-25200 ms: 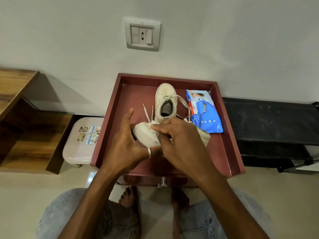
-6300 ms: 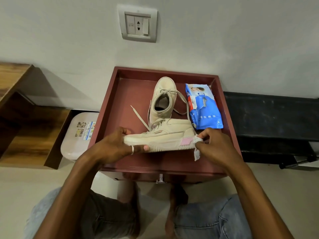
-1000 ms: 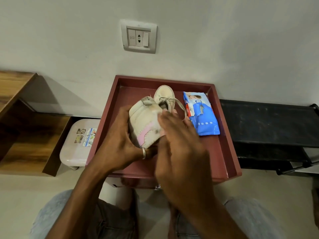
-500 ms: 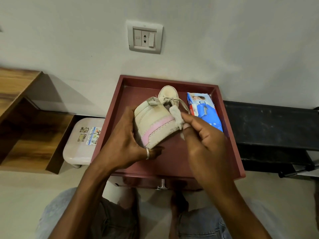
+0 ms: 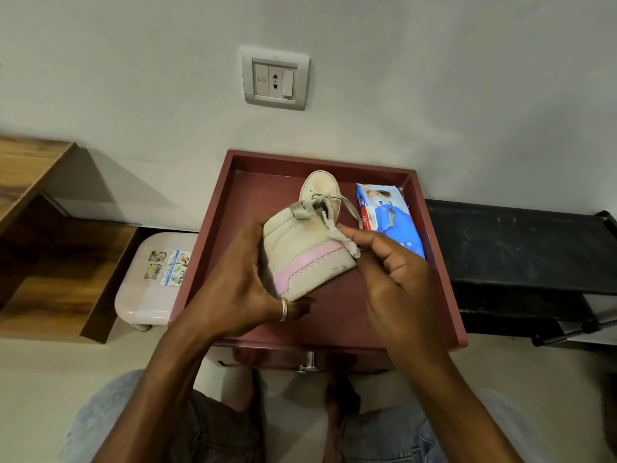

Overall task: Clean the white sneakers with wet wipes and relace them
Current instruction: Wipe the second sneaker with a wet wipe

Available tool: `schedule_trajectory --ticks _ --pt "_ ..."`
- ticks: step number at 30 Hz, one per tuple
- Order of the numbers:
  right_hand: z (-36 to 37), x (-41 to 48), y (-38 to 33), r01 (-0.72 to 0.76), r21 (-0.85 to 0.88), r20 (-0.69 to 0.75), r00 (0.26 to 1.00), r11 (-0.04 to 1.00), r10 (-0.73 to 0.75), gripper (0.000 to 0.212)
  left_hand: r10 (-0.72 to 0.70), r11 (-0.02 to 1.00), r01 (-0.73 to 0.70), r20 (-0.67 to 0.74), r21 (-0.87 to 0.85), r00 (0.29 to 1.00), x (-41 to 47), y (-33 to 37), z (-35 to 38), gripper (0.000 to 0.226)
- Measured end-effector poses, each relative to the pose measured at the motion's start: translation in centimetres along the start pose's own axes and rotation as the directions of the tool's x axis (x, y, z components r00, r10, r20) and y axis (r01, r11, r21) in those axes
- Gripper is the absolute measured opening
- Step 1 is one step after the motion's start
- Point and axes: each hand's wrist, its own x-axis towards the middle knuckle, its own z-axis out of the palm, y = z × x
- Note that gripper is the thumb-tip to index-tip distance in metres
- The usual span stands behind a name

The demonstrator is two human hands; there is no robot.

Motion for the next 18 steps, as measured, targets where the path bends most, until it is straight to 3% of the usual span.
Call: schedule_trajectory --ticks 3,5,7,9,12,14,18 --pt "0.7 -0.9 -0.7 0.265 -0.086 0.023 0.964 0.96 -0.264 0.033 -0.001 0.998 0.001 -0.01 -0.063 1.0 -0.1 0.2 -0.1 0.099" --pt "1.2 -1.5 -0.9 0.459 -0.178 0.115 0.888 0.871 -0.445 0.033 0.008 0.993 -0.011 -0.03 -0.113 1.0 -0.3 0.5 -0.2 0.096" --pt "1.3 -1.6 -0.5 0.56 -0.215 0.201 0.827 0.8 -0.525 0.031 0.03 0.993 -0.036 -0.05 -0.114 0.998 -0.2 0.6 -0.3 0.094" --pt "0.9 -1.0 0.0 0.522 -0.152 0.201 0.848 0.839 -0.491 0.029 0.027 0.995 -0.032 -0.051 -0.099 0.998 -0.2 0.4 -0.3 0.094" --pt "0.1 -0.2 0.1 0.227 0.081 0.096 0.968 0.971 -0.234 0.026 -0.005 0.999 0.004 -0.017 -0.052 1.0 0.1 0.3 -0.2 0.099" --pt "-0.1 0.1 0.1 0.069 0.2 0.072 0.994 0.977 -0.085 0.028 -0.005 1.0 0.005 -0.006 -0.015 1.0 0.3 0.2 0.0 0.1" --pt "0.0 0.2 0.3 0.09 0.103 -0.005 0.996 0.991 -0.09 0.031 0.01 1.0 -0.01 -0.013 -0.009 1.0 0.4 0.2 0.0 0.099"
